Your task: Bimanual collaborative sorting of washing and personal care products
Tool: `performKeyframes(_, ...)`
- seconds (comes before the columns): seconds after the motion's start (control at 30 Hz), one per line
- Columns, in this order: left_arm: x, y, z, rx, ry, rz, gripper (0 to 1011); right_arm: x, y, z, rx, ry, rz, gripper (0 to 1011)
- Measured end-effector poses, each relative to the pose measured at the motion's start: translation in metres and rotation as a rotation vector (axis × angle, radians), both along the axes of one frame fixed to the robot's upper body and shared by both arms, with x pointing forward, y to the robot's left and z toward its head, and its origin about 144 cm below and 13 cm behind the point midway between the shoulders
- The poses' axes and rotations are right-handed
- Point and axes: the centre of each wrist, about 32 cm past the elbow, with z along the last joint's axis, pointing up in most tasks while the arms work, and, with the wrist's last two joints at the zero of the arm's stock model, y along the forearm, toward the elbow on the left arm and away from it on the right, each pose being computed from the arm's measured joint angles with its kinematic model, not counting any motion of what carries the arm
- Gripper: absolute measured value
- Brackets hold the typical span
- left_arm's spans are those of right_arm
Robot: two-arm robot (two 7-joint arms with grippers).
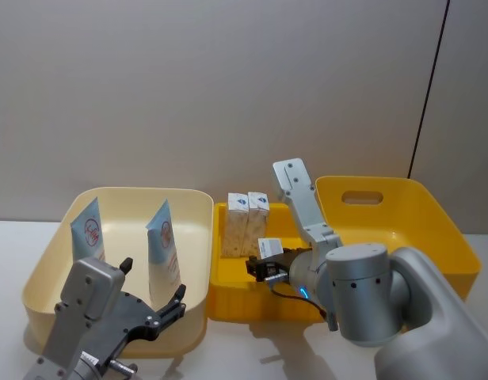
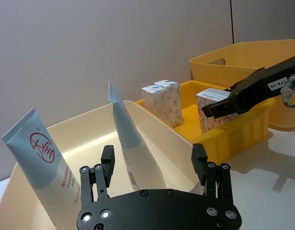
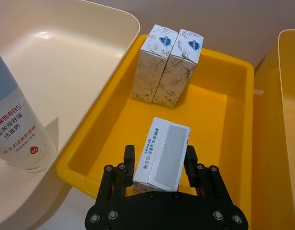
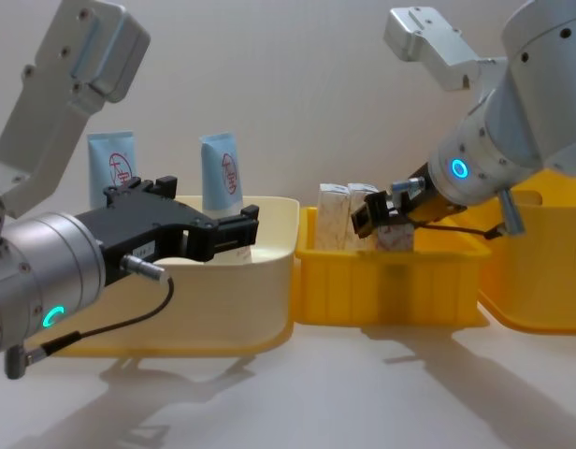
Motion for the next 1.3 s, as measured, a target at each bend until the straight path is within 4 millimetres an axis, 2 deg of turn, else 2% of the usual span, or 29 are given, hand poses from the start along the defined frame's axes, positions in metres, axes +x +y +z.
performKeyframes(0.17,0.0,0.0,0.0,0.0,0.0,0.0,1000,0.0,0.0,0.0,-0.004,-0.001,0.0,487)
performKeyframes(0.3,0.0,0.0,0.0,0.0,0.0,0.0,1000,0.0,0.001,-0.001,-0.007,-0.002,0.001,427)
performKeyframes(0.83,0.0,0.0,0.0,0.0,0.0,0.0,1000,0.0,0.0,0.0,-0.008,-0.013,0.002,423)
performKeyframes(1.3,0.0,0.0,0.0,0.0,0.0,0.0,1000,-0.004,-0.003,0.018,0.041,-0.143,0.013,423)
